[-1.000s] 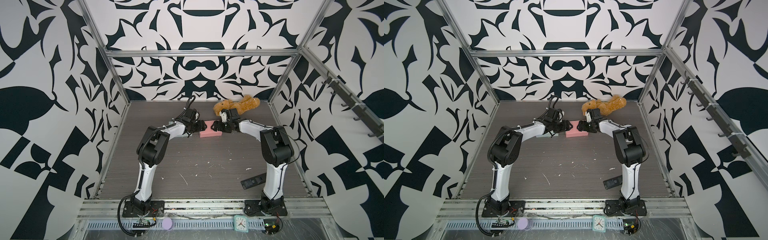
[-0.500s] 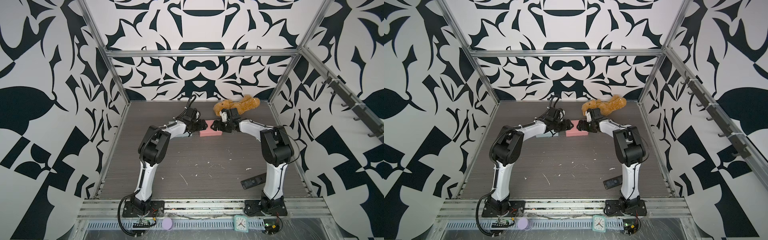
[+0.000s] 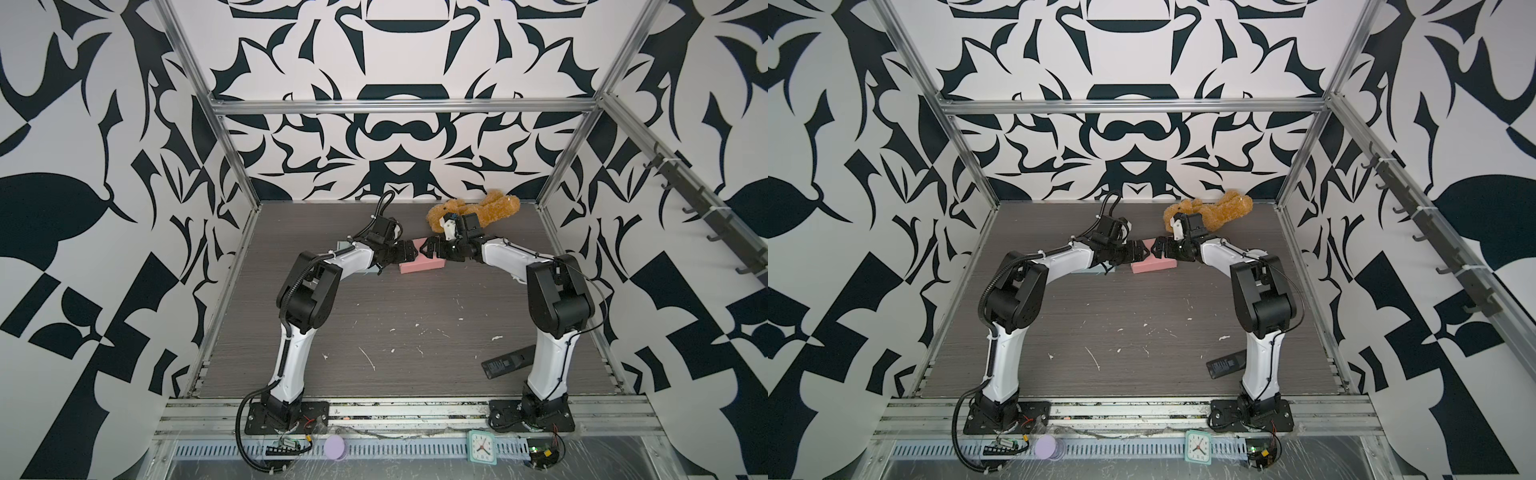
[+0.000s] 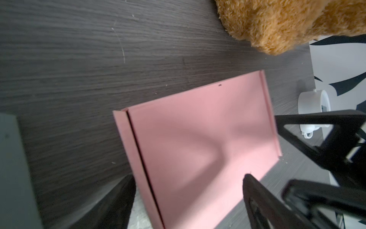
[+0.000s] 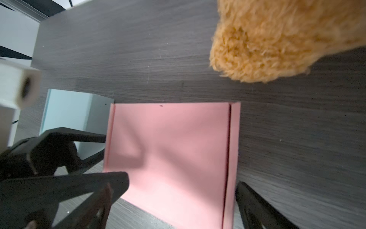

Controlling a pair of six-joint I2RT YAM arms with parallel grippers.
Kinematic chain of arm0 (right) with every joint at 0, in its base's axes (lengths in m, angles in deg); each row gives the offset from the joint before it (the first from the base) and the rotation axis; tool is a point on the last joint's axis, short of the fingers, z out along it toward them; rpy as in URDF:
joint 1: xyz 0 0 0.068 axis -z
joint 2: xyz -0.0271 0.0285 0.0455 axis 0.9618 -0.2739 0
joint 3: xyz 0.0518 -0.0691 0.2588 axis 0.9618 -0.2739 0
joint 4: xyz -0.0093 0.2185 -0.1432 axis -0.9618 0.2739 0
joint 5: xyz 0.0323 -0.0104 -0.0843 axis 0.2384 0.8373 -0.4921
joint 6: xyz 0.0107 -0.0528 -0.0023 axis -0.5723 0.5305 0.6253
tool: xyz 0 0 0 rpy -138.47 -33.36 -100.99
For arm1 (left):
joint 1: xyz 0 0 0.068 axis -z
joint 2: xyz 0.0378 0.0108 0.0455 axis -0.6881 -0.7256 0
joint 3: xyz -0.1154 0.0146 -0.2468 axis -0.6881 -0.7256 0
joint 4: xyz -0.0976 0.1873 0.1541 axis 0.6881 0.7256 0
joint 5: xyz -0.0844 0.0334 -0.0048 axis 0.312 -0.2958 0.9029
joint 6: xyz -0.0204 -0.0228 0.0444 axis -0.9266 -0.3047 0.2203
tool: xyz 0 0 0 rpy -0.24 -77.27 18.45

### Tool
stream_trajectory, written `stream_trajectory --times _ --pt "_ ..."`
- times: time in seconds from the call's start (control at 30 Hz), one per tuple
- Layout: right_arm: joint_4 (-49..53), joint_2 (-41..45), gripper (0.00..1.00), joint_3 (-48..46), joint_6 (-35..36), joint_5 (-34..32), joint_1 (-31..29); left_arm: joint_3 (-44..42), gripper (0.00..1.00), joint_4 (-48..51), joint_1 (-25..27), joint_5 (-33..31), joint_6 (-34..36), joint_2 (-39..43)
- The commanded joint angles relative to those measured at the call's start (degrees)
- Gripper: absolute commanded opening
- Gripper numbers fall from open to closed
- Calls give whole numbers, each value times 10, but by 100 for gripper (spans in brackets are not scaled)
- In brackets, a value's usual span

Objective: Fold the paper box

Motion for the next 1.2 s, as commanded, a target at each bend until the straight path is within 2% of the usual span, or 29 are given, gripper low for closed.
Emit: stream_trajectory --times 0.0,0.17,0.5,0.7,1.07,1.17 --pt "-14 42 99 -11 10 -17 -3 -14 89 17 3 -7 15 39" --pt "-8 48 100 -22 12 -20 -1 -28 91 15 2 -11 16 59" --pt "-14 137 99 -92 28 -41 -1 -87 94 30 2 -31 28 138" --pt "-46 215 99 -167 37 -42 -1 -156 100 52 2 -68 47 224" --pt "-118 325 99 -288 36 -62 -1 -290 99 72 2 -134 78 404" --pt "-125 344 100 -307 39 -87 -1 -326 99 76 2 -154 83 457"
